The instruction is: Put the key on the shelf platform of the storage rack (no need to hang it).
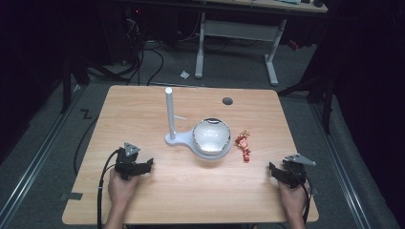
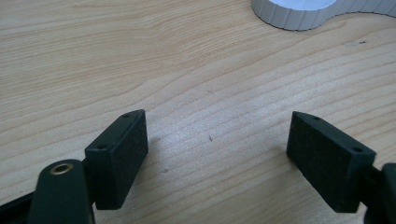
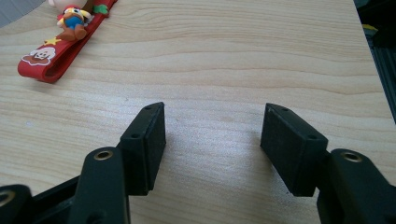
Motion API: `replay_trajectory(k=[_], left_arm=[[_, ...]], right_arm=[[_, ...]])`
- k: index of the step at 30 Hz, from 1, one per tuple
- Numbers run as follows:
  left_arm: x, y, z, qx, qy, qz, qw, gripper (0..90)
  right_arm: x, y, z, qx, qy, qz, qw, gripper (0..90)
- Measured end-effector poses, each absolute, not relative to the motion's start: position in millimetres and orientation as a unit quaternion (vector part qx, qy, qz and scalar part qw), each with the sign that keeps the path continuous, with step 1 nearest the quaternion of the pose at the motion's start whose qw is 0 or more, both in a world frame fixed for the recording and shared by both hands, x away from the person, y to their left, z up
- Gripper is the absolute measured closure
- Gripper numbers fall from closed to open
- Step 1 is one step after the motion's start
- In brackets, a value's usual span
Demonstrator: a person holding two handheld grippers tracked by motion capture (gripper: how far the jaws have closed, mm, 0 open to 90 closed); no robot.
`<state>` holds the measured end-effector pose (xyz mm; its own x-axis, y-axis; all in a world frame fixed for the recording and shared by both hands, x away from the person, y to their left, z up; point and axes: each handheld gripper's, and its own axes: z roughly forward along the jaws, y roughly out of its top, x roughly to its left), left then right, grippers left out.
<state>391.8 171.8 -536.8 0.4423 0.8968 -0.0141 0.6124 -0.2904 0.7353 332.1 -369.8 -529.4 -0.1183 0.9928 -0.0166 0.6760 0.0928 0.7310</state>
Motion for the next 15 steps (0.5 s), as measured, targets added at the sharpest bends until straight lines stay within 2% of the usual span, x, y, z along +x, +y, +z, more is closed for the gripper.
replay_trajectory(k=[15], left_arm=[[391.8, 171.8, -536.7, 0.777, 0.486, 0.206, 0.344, 21.0]], right_arm=[[332.1, -369.8, -529.3, 0.604, 0.690, 0.292, 0.271, 40.5]])
